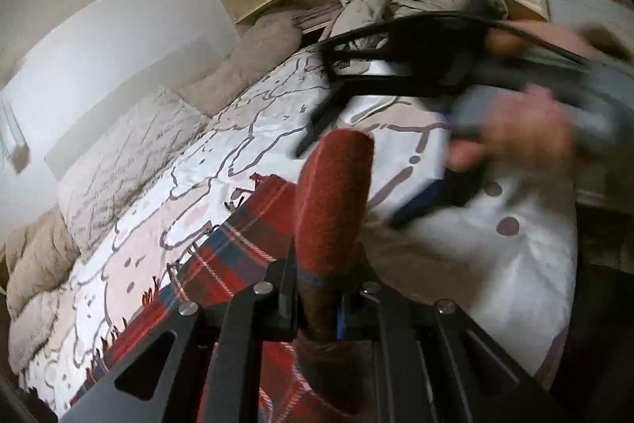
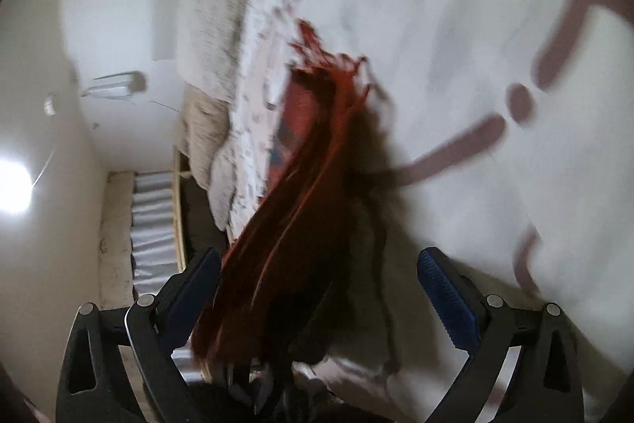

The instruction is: Fold clothes

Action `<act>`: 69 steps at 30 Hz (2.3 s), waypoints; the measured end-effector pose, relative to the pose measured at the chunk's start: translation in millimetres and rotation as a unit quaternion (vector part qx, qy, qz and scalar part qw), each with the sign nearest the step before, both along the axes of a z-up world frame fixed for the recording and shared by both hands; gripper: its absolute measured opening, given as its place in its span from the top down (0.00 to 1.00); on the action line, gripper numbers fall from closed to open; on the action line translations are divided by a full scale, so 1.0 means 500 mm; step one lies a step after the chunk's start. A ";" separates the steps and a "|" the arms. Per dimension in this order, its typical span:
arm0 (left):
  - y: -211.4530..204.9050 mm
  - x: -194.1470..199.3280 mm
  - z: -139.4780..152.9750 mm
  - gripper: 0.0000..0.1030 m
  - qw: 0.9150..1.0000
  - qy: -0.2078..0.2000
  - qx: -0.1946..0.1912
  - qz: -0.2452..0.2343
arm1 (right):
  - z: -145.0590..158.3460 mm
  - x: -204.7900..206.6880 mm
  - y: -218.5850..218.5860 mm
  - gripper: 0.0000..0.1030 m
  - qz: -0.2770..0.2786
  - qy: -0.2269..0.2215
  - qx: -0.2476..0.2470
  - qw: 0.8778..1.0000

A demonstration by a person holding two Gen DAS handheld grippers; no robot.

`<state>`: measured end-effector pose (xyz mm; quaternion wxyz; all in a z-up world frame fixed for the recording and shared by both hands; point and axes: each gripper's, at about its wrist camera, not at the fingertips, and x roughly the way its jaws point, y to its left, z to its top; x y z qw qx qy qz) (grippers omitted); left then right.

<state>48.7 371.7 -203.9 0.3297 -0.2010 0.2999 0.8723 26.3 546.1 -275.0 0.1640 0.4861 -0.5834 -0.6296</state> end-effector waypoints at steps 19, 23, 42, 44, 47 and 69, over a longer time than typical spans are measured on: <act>-0.130 0.036 0.145 0.88 0.976 -0.021 0.138 0.166 | 0.247 -0.218 -0.161 0.88 0.165 0.127 0.185 0.960; -0.220 0.055 0.184 0.88 0.962 -0.004 0.153 0.227 | 0.337 -0.235 -0.296 0.88 0.198 0.191 0.186 0.943; -0.721 0.021 -0.048 0.88 0.835 -0.133 0.177 0.504 | 0.136 -0.289 -0.948 0.88 0.353 0.150 0.276 0.881; -0.732 0.018 -0.068 0.87 0.832 -0.151 0.189 0.499 | 0.121 -0.284 -0.963 0.88 0.341 0.152 0.307 0.875; -0.740 0.016 -0.082 0.84 0.831 -0.161 0.191 0.497 | 0.116 -0.277 -0.985 0.87 0.329 0.155 0.338 0.868; -0.795 -0.055 0.022 0.81 0.794 -0.237 0.300 0.473 | 0.205 0.219 -0.733 0.00 0.207 0.424 0.688 0.551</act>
